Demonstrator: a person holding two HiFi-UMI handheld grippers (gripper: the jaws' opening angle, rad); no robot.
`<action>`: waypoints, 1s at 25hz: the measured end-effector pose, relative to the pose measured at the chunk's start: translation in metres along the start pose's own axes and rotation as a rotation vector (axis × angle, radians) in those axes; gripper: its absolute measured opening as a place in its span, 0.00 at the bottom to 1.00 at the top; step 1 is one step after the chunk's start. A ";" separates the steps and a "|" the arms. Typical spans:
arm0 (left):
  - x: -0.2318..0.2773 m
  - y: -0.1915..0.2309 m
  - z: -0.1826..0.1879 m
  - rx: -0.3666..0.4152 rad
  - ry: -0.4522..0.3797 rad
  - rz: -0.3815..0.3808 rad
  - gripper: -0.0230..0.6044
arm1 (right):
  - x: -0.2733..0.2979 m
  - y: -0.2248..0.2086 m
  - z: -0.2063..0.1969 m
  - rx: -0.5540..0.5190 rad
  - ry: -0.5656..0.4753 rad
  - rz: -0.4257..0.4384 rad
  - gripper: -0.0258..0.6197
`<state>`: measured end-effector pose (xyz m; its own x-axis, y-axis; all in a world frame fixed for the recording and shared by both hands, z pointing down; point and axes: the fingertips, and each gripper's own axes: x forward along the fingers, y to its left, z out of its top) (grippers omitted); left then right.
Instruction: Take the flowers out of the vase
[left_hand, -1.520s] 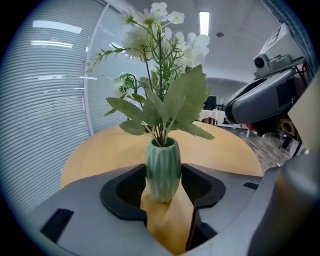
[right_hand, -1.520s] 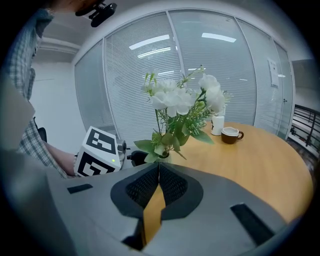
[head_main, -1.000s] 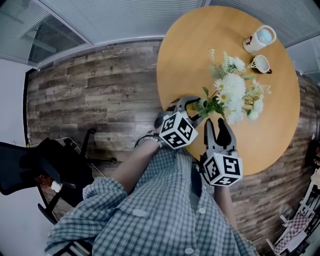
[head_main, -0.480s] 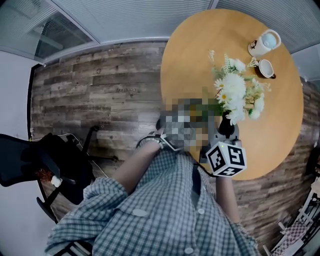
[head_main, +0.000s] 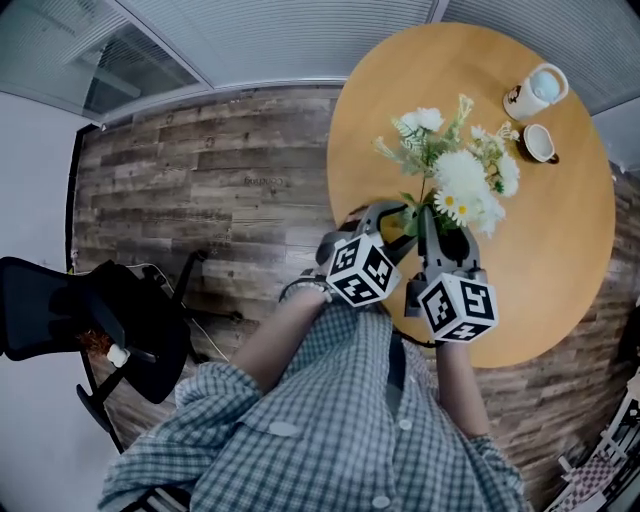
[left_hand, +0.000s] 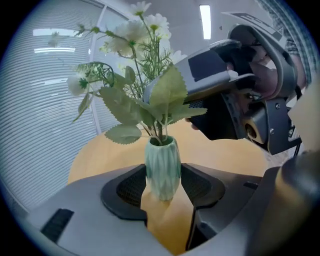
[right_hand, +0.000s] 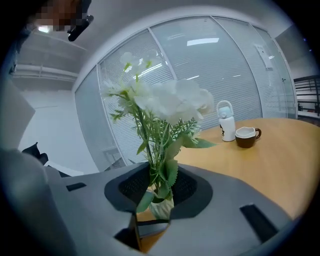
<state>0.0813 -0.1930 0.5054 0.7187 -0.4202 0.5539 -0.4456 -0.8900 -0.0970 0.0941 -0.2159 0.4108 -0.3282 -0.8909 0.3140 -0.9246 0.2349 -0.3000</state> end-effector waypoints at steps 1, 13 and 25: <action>0.002 0.000 0.001 -0.004 0.004 0.004 0.40 | 0.000 -0.003 0.001 -0.001 0.000 -0.002 0.20; -0.005 0.000 -0.004 -0.032 0.022 0.036 0.40 | -0.017 -0.001 0.022 0.045 -0.056 0.041 0.16; -0.001 0.000 -0.003 -0.060 0.035 0.069 0.40 | -0.051 -0.008 0.070 0.044 -0.175 0.085 0.15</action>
<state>0.0793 -0.1919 0.5075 0.6667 -0.4725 0.5764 -0.5250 -0.8467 -0.0869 0.1319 -0.1996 0.3338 -0.3627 -0.9235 0.1250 -0.8841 0.2986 -0.3595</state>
